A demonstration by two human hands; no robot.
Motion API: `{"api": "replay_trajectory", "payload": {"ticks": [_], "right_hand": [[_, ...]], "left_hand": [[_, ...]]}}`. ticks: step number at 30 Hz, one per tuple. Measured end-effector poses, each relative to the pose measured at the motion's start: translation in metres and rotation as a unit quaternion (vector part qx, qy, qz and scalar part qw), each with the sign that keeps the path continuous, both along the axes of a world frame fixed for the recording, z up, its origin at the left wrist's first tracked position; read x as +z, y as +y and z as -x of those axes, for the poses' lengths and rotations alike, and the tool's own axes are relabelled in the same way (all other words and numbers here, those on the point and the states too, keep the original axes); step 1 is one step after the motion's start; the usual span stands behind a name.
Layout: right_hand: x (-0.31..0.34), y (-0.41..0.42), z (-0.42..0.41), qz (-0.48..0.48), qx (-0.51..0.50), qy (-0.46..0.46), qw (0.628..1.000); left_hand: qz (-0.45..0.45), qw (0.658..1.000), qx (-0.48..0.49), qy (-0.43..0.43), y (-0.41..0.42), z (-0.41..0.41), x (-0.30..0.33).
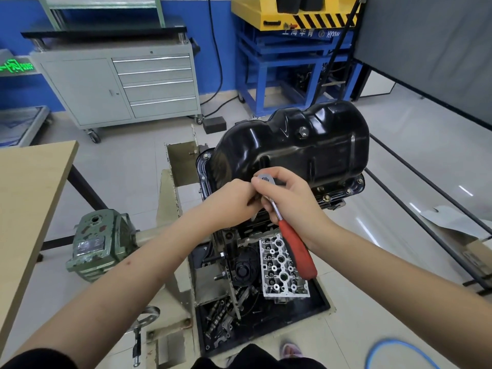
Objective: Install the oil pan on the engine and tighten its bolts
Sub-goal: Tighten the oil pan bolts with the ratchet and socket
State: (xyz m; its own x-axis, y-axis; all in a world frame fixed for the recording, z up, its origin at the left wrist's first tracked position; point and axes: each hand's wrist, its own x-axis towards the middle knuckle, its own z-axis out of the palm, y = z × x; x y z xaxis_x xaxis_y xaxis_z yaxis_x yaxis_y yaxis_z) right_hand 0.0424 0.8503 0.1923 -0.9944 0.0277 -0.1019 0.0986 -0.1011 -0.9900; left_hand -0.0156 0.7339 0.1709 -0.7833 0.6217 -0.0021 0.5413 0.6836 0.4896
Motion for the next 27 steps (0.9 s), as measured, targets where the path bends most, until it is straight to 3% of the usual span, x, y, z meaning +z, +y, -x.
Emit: {"api": "replay_trajectory", "payload": {"ticks": [9, 14, 19, 22, 24, 27], "right_hand": [[-0.004, -0.008, -0.004, 0.036, -0.05, -0.004, 0.998], [0.005, 0.0, 0.0, -0.034, -0.016, 0.014, 0.999], [0.037, 0.015, 0.006, -0.015, 0.012, 0.051, 0.999], [0.055, 0.022, 0.006, 0.025, 0.045, 0.06, 0.997], [0.059, 0.023, 0.006, 0.044, 0.061, 0.063, 0.995], [0.052, 0.018, 0.014, 0.103, 0.078, 0.066, 0.989]], "left_hand": [[0.006, 1.0, 0.012, 0.002, 0.0, 0.0, -0.002], [-0.015, 1.0, 0.014, 0.002, 0.003, 0.0, -0.001], [-0.122, 0.99, 0.0, 0.069, 0.007, 0.003, 0.019], [-0.138, 0.984, -0.019, 0.112, 0.005, 0.003, 0.025], [-0.162, 0.982, -0.009, 0.094, 0.001, 0.0, 0.022], [-0.271, 0.96, 0.063, 0.032, -0.005, -0.004, 0.011]]}}
